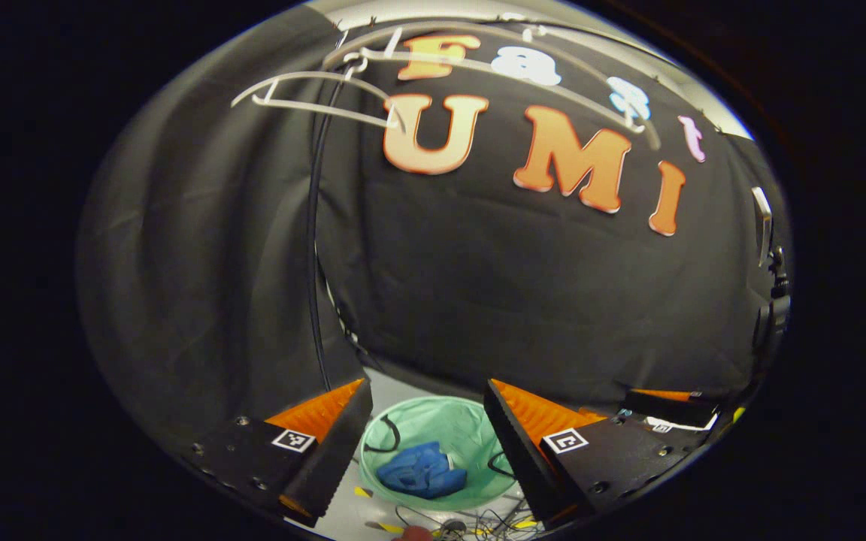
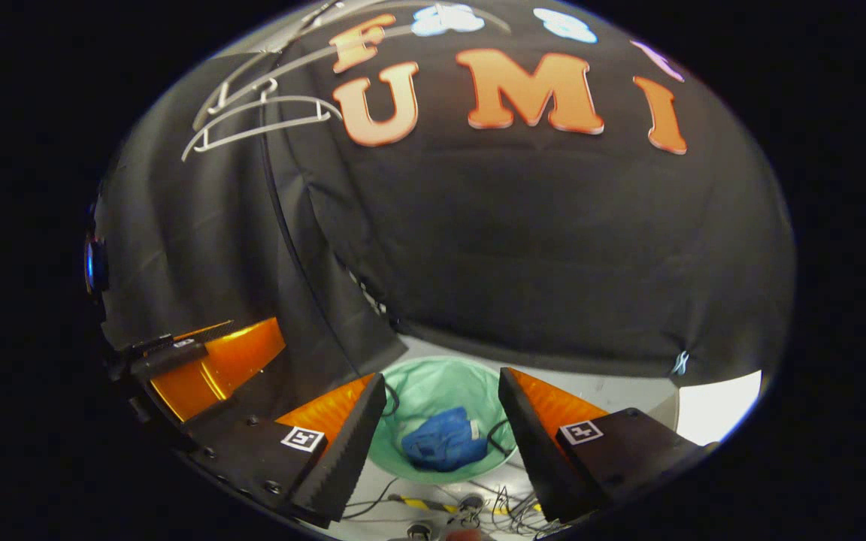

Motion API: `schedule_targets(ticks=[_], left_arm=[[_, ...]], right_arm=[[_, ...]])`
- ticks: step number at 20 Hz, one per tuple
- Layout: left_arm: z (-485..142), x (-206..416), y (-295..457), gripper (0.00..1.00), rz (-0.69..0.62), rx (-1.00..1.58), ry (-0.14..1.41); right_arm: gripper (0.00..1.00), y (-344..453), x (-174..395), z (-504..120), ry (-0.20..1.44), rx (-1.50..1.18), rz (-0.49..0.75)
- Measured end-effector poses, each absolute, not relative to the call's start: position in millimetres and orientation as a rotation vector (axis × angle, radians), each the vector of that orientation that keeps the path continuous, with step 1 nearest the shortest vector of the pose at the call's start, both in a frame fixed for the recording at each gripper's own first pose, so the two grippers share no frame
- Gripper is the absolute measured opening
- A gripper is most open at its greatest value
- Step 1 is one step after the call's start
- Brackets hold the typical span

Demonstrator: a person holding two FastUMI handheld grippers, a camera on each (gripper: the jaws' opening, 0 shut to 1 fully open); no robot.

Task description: Grasp the clothes on the hanger with both hands and then place them into the laundry hamper below.

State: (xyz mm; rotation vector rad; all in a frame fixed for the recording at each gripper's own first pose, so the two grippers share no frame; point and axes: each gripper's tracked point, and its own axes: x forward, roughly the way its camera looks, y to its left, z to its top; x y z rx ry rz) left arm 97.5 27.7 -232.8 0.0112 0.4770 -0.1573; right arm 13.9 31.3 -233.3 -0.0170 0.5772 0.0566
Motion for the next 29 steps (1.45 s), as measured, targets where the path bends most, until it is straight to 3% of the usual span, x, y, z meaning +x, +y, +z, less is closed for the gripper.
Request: schedule_targets(ticks=[1, 11, 12, 13, 23, 26, 27, 29], left_arm=[[-212.8, 87.2, 30.1, 0.98, -0.166, 0.002, 0.44], [-90.7, 8.2, 81.1, 0.92, -0.138, -0.075, 0.162], [-79.8, 4.6, 85.4, 0.98, -0.135, -0.084, 0.147], [-68.8, 0.0, 90.2, 0.92, -0.128, -0.09, 0.13], [-7.6, -24.6, 123.8, 0.94, -0.079, -0.051, 0.015], [-2.0, -27.6, 133.9, 0.91, -0.073, -0.076, 0.009], [-0.6, -27.2, 138.3, 0.94, -0.07, -0.084, 0.003], [1.0, -28.1, 142.8, 0.91, -0.068, -0.095, 0.001]], right_arm=[[0.98, 34.7, 4.8, -211.7, 0.536, -0.027, 0.057], [0.98, 53.0, -88.2, -42.5, 0.224, 0.028, 0.023], [0.89, 52.2, -97.6, -29.9, 0.2, 0.027, 0.017], [0.89, 52.9, -105.8, -19.4, 0.179, 0.034, 0.014], [0.88, 40.8, -146.0, 29.4, 0.086, 0.037, -0.037], [0.88, 42.5, -149.5, 33.9, 0.074, 0.017, -0.051], [0.88, 44.8, -152.2, 35.2, 0.074, 0.004, -0.049], [0.88, 49.7, -154.2, 35.9, 0.074, -0.005, -0.047]])
